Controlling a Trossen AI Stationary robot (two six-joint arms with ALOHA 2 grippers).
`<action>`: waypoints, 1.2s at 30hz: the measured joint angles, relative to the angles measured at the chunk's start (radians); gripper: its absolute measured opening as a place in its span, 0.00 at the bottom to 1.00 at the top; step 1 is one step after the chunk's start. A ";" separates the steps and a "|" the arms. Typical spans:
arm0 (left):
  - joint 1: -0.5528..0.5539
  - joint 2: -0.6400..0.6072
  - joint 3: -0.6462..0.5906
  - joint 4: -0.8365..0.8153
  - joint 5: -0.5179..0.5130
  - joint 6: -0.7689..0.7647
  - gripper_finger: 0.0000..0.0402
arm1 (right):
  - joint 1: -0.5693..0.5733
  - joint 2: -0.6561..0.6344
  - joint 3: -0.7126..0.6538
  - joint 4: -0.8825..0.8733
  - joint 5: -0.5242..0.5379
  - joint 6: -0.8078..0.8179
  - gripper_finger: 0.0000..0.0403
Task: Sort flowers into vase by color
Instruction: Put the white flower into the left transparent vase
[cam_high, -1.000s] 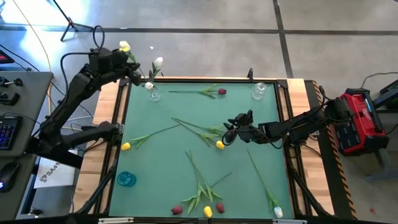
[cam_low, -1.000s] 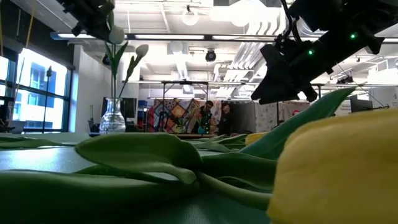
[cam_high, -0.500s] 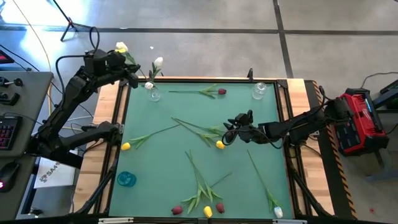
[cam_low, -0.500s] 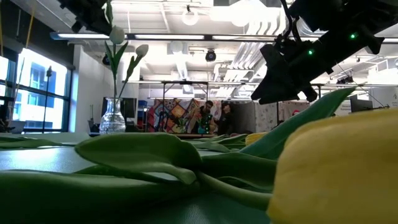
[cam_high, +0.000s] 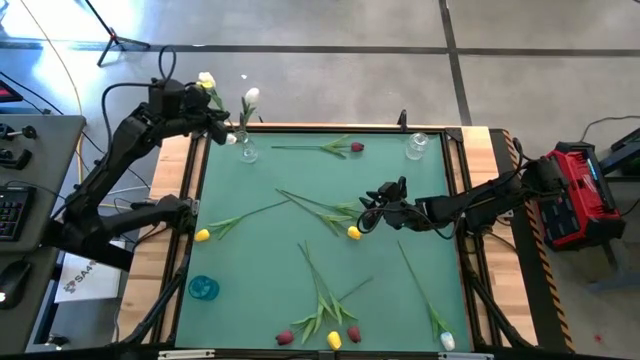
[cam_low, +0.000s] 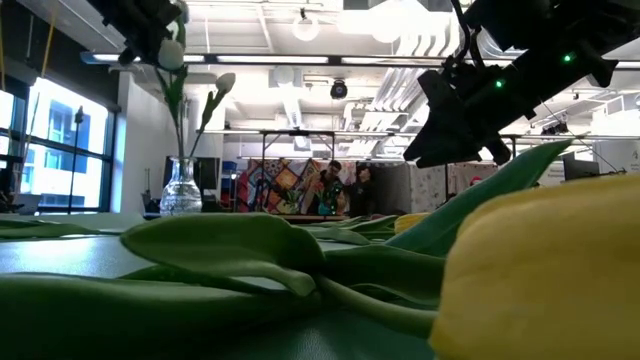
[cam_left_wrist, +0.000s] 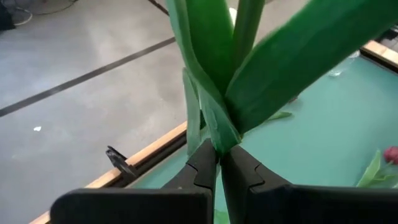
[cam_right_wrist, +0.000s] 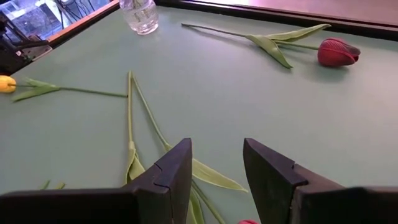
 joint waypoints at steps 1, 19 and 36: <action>0.000 0.010 0.000 0.007 -0.003 0.006 0.00 | 0.000 0.000 0.000 0.000 0.000 0.002 0.33; 0.000 0.115 0.000 0.043 -0.057 -0.035 0.45 | 0.003 0.000 0.000 0.000 -0.055 0.013 0.33; -0.052 -0.230 0.000 0.129 0.011 0.010 0.53 | -0.056 0.000 0.000 -0.200 -0.065 0.021 0.33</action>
